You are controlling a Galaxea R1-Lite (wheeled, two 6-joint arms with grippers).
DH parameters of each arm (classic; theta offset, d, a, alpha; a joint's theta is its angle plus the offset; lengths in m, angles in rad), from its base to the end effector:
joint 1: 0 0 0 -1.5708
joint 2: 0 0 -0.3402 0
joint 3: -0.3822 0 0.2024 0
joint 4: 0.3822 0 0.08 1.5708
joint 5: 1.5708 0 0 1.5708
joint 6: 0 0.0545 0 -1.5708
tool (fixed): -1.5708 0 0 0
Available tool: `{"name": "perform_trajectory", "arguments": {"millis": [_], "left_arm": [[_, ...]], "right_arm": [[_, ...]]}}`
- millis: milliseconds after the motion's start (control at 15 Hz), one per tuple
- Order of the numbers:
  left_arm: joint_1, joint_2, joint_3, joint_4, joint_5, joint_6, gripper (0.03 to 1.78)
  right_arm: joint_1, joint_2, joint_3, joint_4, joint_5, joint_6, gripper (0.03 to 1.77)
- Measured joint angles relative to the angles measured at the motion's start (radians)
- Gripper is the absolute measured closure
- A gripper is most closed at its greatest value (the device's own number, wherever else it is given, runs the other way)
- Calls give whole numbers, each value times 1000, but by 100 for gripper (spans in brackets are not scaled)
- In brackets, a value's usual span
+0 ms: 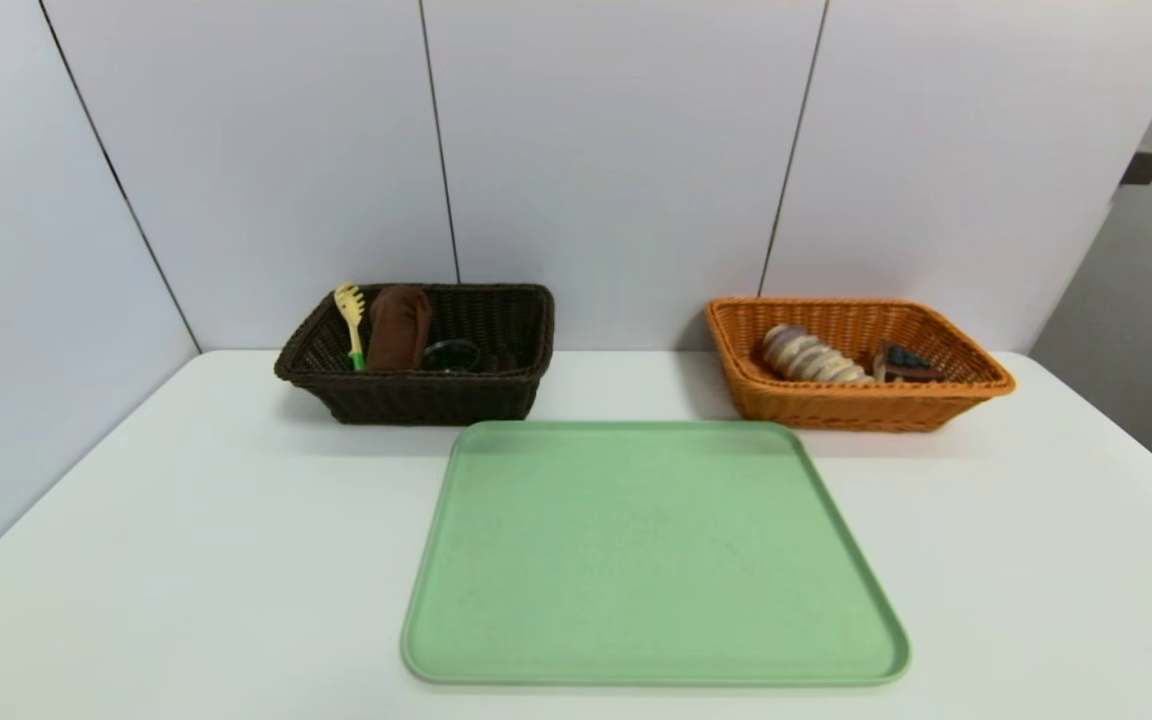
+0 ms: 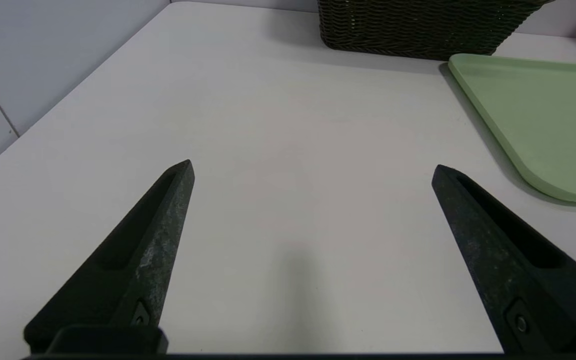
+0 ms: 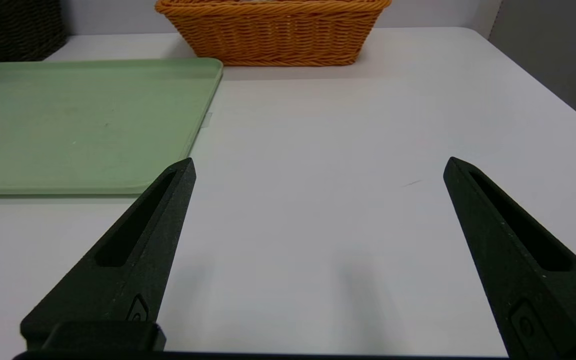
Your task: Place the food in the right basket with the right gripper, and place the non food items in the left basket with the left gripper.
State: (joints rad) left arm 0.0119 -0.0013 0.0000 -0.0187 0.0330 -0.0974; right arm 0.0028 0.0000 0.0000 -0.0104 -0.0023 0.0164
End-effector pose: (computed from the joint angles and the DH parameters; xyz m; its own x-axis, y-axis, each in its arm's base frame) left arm -0.0181 0.0016 0.0780 0.9988 0.0449 0.0200 -0.0427 0.9943 -0.0979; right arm -0.0179 -0.0002 0.0769 0.9999 0.0005 0.0104 -0.0007 0.9999 0.0164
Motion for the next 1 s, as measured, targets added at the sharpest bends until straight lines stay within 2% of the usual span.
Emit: {"name": "perform_trajectory", "arguments": {"millis": [1000], "left_arm": [[0, 0, 0, 0, 0, 0, 12]], "right_arm": [[0, 0, 0, 0, 0, 0, 9]]}}
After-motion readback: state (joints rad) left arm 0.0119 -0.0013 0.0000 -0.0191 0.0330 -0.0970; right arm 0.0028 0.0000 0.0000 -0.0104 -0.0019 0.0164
